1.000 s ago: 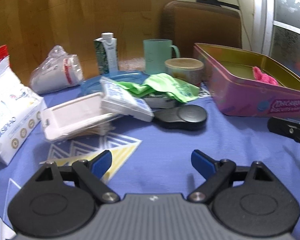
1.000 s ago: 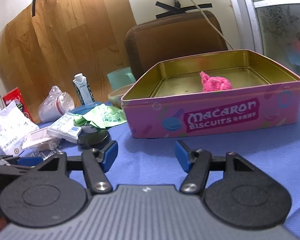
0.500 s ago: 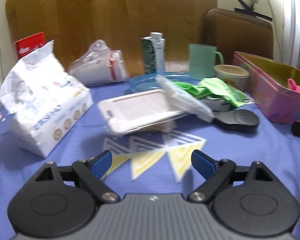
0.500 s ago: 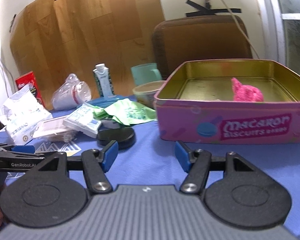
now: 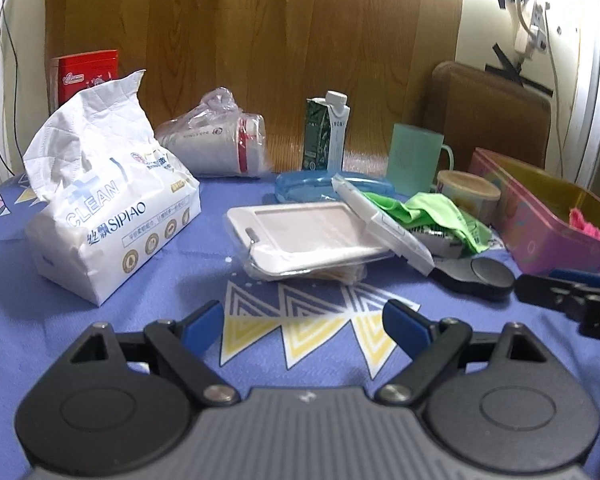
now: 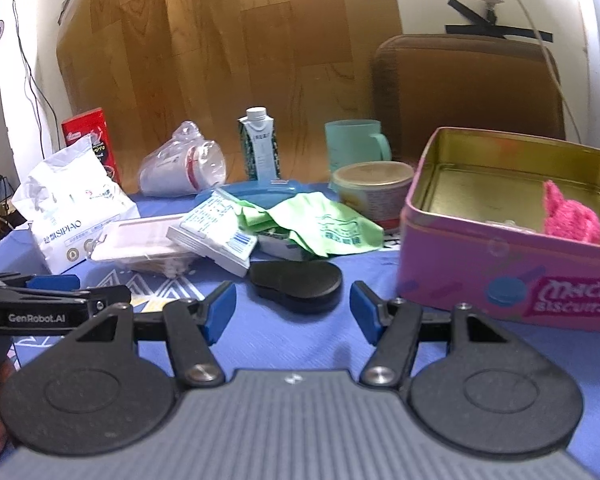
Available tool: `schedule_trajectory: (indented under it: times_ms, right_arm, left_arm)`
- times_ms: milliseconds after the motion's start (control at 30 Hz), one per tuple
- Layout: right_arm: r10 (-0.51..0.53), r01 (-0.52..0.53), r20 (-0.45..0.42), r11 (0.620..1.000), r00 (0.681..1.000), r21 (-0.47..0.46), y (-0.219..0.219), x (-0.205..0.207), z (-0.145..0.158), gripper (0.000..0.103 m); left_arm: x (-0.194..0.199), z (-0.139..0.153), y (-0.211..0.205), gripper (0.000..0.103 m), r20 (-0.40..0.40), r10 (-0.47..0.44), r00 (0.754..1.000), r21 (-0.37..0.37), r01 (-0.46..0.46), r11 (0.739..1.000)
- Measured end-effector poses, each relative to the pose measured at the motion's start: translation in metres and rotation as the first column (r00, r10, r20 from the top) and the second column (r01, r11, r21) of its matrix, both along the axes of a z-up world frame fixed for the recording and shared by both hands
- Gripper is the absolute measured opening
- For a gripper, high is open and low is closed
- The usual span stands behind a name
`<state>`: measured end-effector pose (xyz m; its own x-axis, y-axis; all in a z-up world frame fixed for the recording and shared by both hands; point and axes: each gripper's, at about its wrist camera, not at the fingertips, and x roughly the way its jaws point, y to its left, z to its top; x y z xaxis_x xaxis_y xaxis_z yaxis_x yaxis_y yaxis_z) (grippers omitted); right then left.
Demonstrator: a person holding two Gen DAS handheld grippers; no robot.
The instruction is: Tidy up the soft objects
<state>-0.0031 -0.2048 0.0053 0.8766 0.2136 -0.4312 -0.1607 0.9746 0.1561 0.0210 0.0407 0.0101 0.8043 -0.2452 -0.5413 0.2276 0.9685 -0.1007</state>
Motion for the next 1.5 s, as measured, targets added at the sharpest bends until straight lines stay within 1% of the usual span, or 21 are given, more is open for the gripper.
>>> schedule_trajectory:
  times_ms: [333, 700, 933, 1167, 1500]
  right_arm:
    - [0.047, -0.047, 0.009, 0.999, 0.999, -0.018, 0.019, 0.013, 0.001, 0.065]
    - [0.049, -0.049, -0.007, 0.998, 0.999, -0.026, 0.024, 0.018, -0.003, 0.065]
    - [0.069, -0.069, -0.001, 0.997, 0.998, -0.038, 0.032, 0.024, -0.003, 0.065]
    - [0.094, -0.093, 0.012, 0.995, 0.996, -0.047, 0.04, 0.033, -0.001, 0.065]
    - [0.123, -0.122, 0.005, 0.99, 0.992, -0.065, 0.05, 0.04, -0.006, 0.065]
  left_arm:
    - [0.004, -0.001, 0.011, 0.09, -0.019, 0.006, 1.0, -0.08, -0.008, 0.997]
    - [0.003, -0.001, 0.013, 0.091, -0.016, 0.009, 1.0, -0.096, -0.01, 0.995]
    - [0.002, 0.0, 0.018, 0.091, -0.005, 0.032, 0.999, -0.122, -0.032, 0.992]
    - [0.002, 0.001, 0.029, 0.091, -0.001, 0.069, 0.998, -0.173, -0.068, 0.982]
    - [0.004, 0.0, 0.03, 0.091, -0.01, 0.072, 0.997, -0.187, -0.072, 0.98]
